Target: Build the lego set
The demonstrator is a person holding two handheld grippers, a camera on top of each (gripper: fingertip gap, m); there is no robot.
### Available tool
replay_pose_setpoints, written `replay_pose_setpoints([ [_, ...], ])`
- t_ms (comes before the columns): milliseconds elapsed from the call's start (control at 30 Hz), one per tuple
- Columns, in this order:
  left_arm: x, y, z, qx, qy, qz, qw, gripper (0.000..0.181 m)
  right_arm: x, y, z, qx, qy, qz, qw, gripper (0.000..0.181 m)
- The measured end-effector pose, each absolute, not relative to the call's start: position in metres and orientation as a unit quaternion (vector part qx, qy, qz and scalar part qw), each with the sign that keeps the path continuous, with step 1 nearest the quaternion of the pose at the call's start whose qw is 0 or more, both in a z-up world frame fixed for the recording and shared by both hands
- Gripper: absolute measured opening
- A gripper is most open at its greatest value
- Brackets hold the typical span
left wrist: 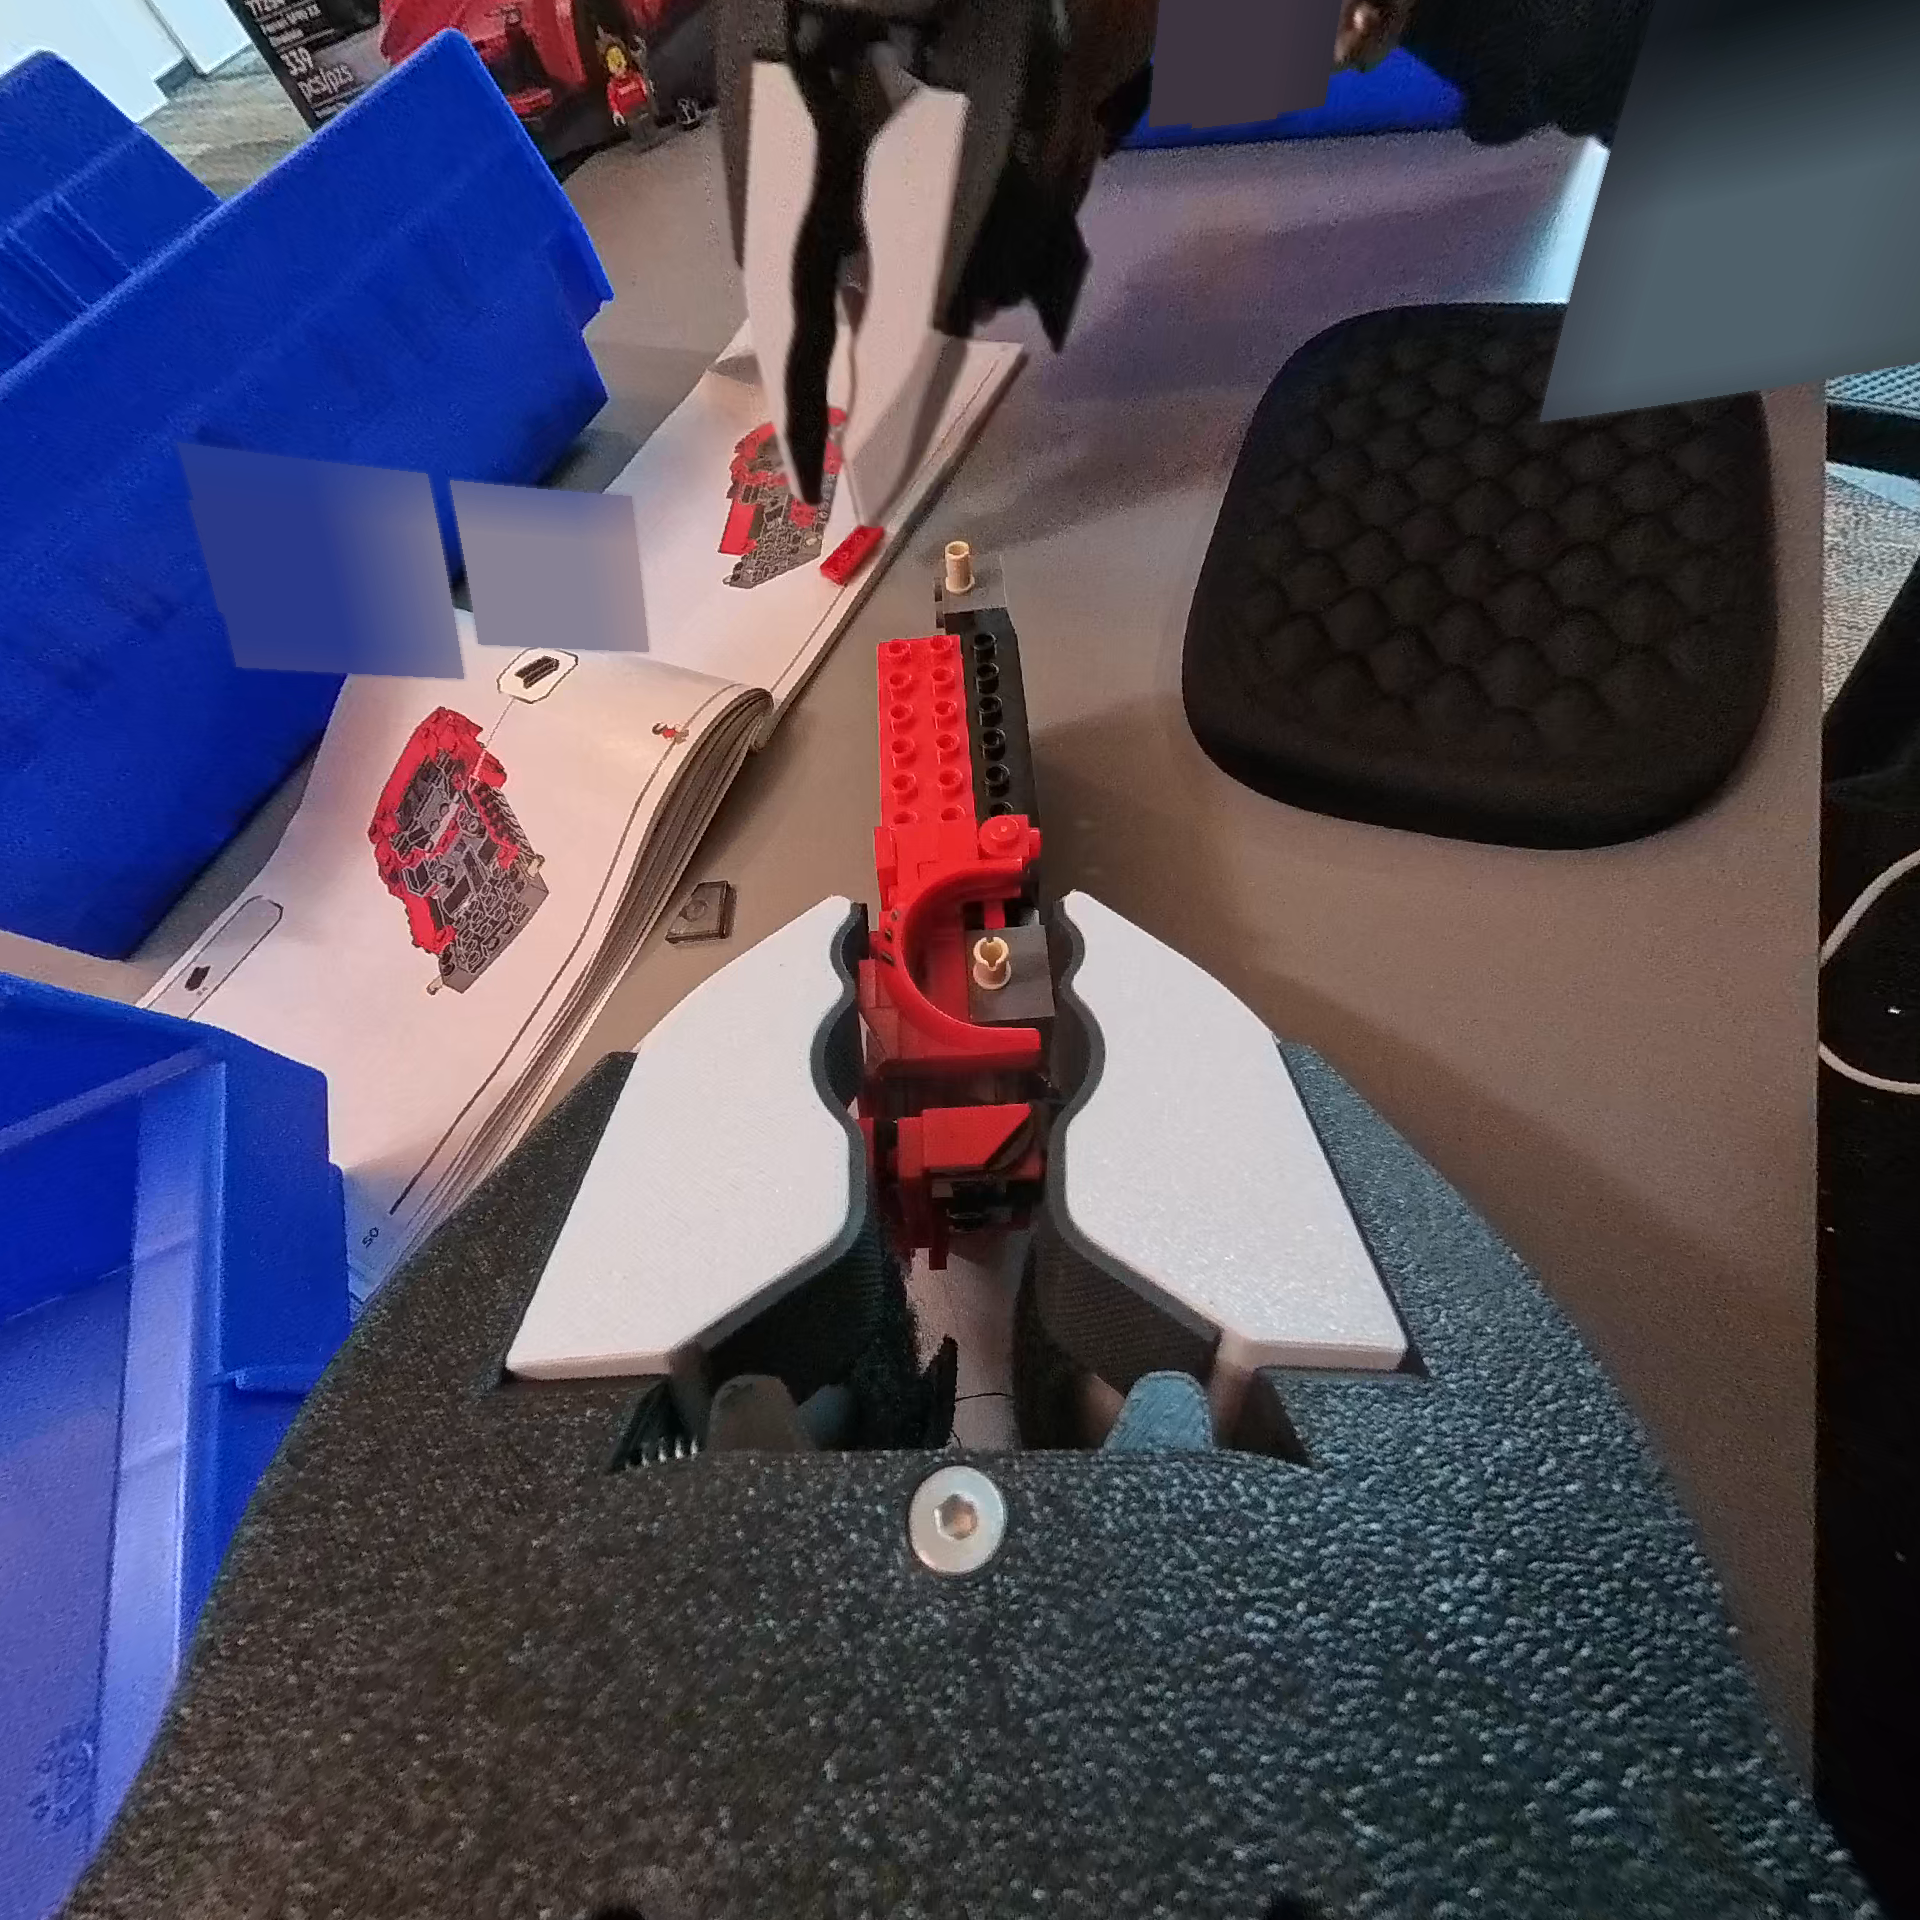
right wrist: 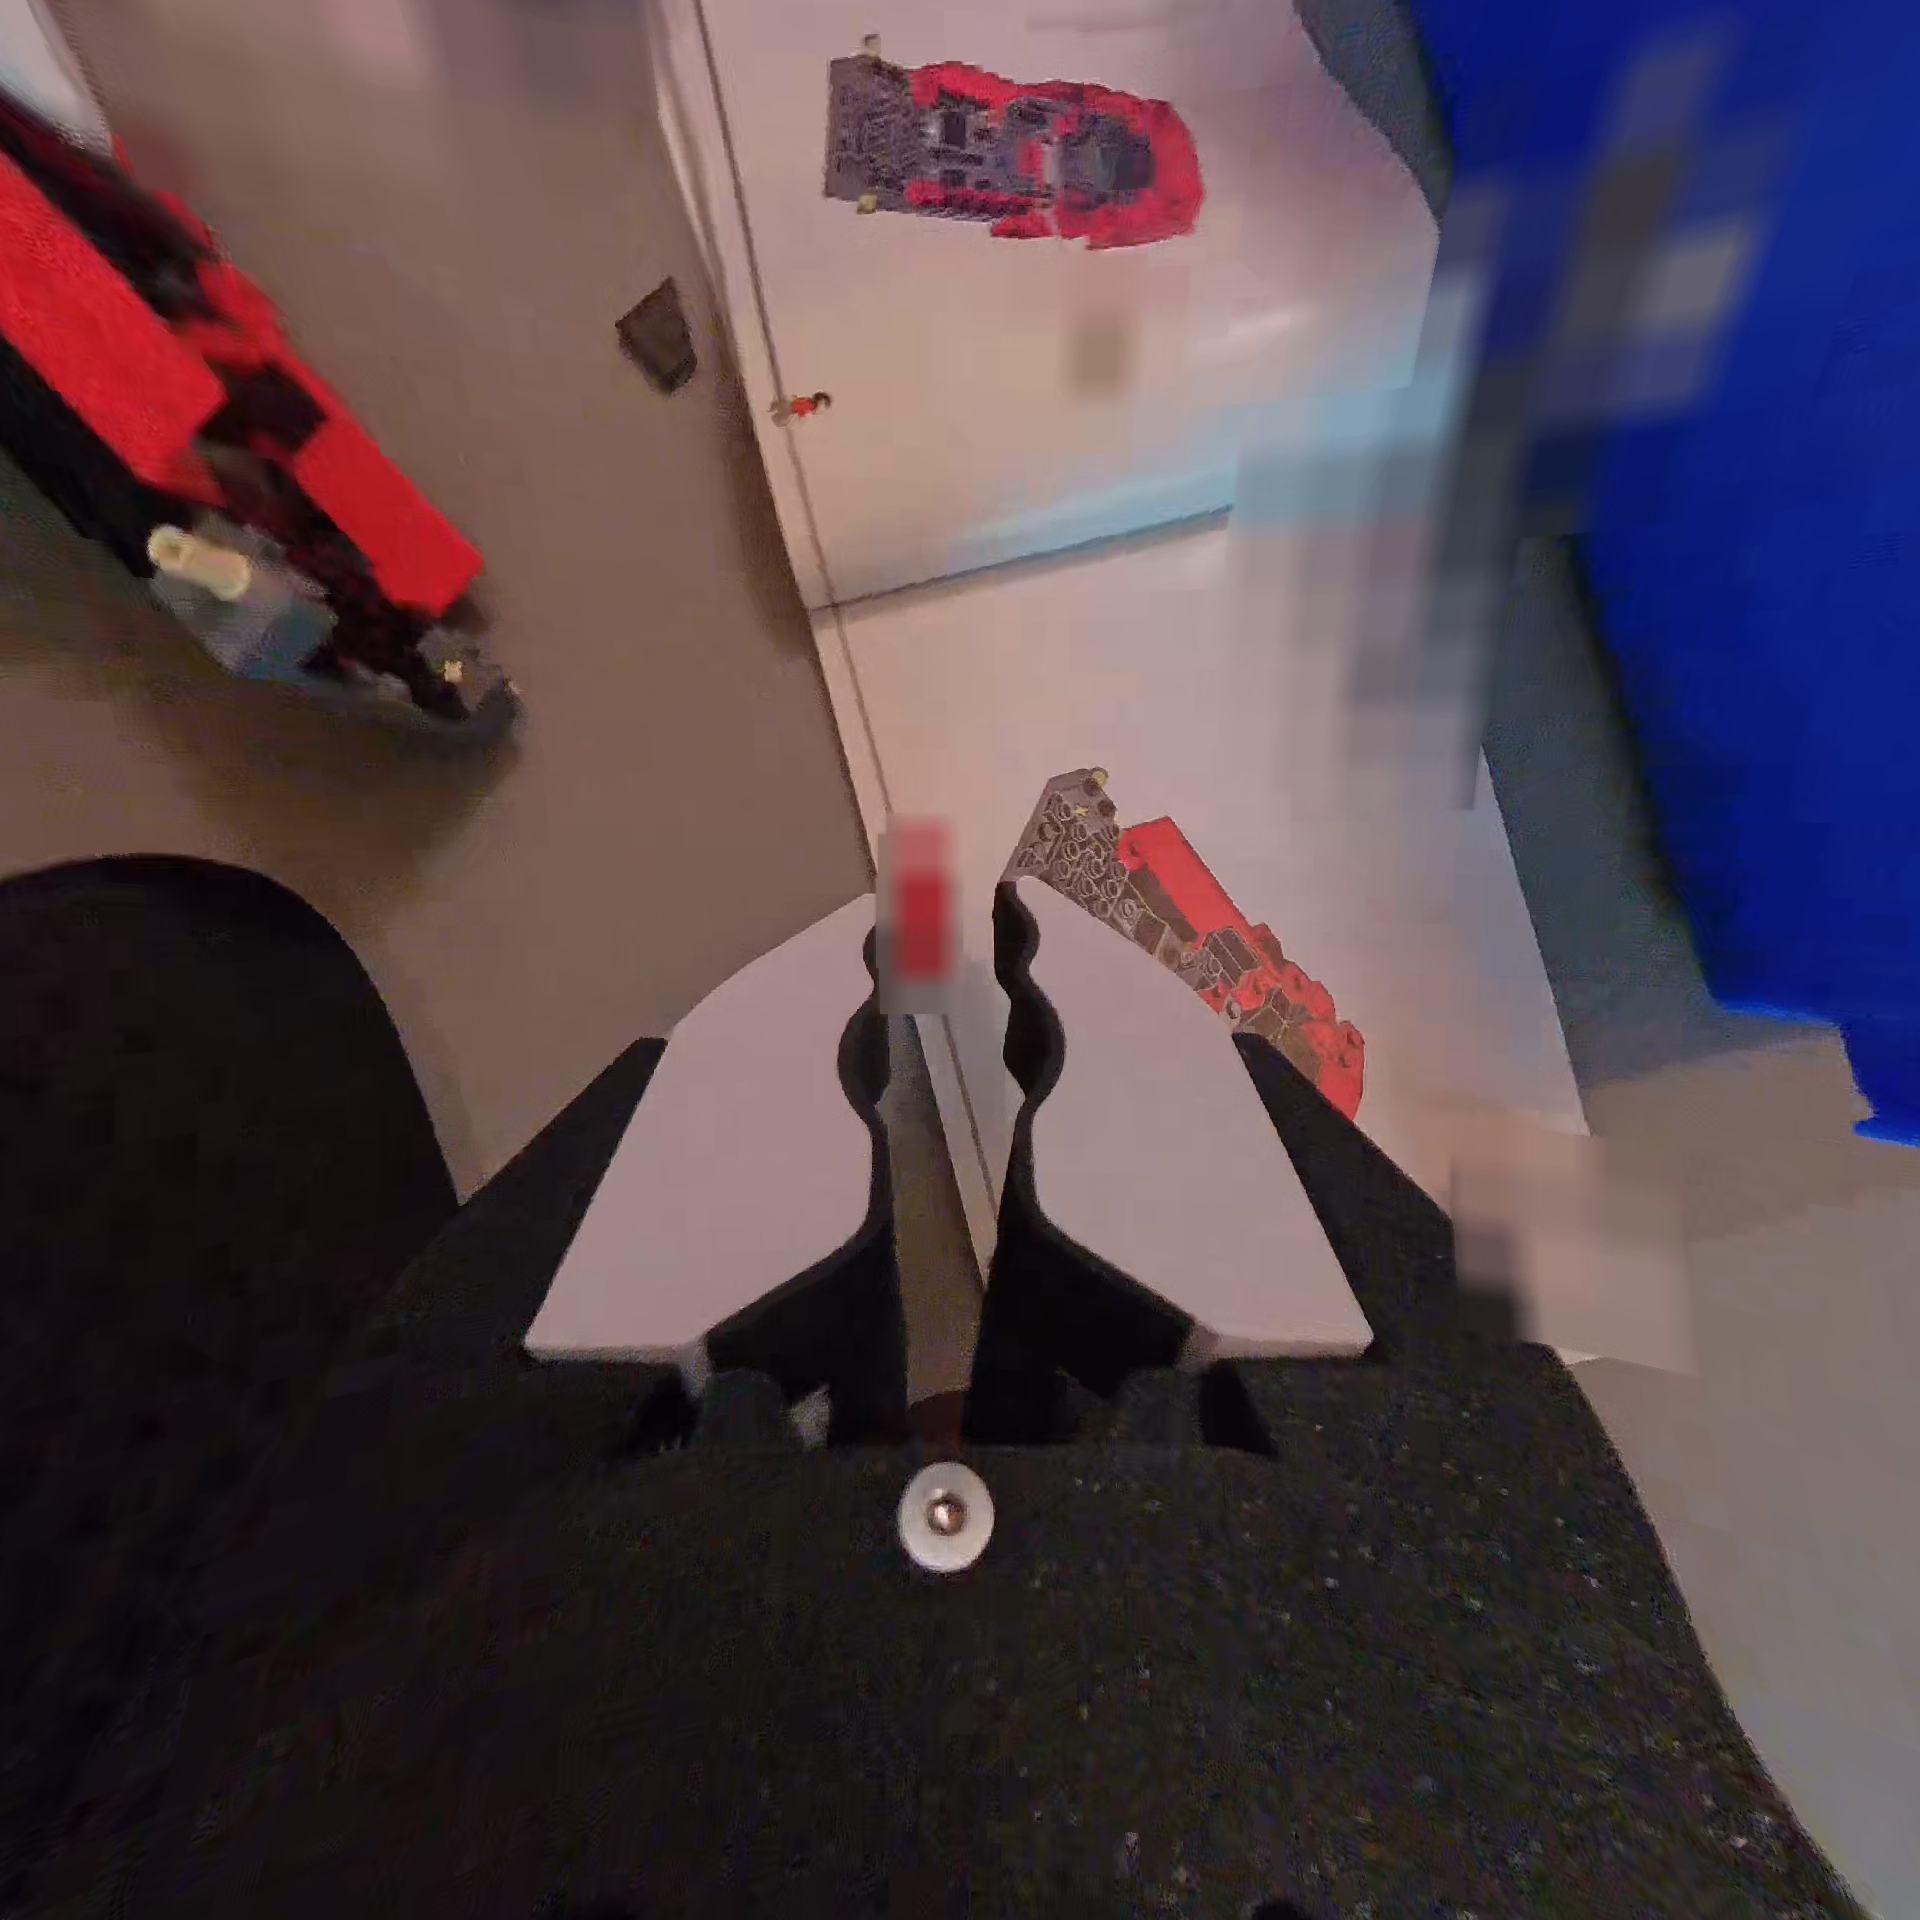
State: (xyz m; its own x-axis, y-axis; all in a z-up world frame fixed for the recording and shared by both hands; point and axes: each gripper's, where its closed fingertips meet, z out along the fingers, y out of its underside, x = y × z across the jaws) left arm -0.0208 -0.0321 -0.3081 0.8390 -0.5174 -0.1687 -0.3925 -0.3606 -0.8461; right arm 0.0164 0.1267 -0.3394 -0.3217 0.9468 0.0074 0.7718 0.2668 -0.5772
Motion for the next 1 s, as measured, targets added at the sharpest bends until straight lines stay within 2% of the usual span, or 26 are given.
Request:
replay_pose_setpoints([
  [200,-0.021,-0.032,-0.308,-0.822,0.276,-0.064,0.493,0.032,0.021,0.122,-0.349,-0.480,-0.812,0.190,0.272,0.014],
  [333,-0.021,-0.032,-0.308,-0.822,0.277,-0.063,0.493,0.032,0.022,0.124,-0.354,-0.477,-0.809,0.188,0.287,0.010],
  [533,-0.021,-0.032,-0.308,-0.822,0.277,-0.063,0.493,0.032,0.022,0.126,-0.353,-0.526,-0.780,0.235,0.245,0.005],
  [800,-0.021,-0.032,-0.308,-0.823,0.276,-0.063,0.493,0.032,0.025,0.125,-0.351,-0.678,-0.645,0.345,0.067,0.005],
  [1000,-0.021,-0.032,-0.308,-0.822,0.277,-0.063,0.493,0.032,0.028,0.134,-0.352,-0.717,-0.611,0.332,0.047,0.015],
])
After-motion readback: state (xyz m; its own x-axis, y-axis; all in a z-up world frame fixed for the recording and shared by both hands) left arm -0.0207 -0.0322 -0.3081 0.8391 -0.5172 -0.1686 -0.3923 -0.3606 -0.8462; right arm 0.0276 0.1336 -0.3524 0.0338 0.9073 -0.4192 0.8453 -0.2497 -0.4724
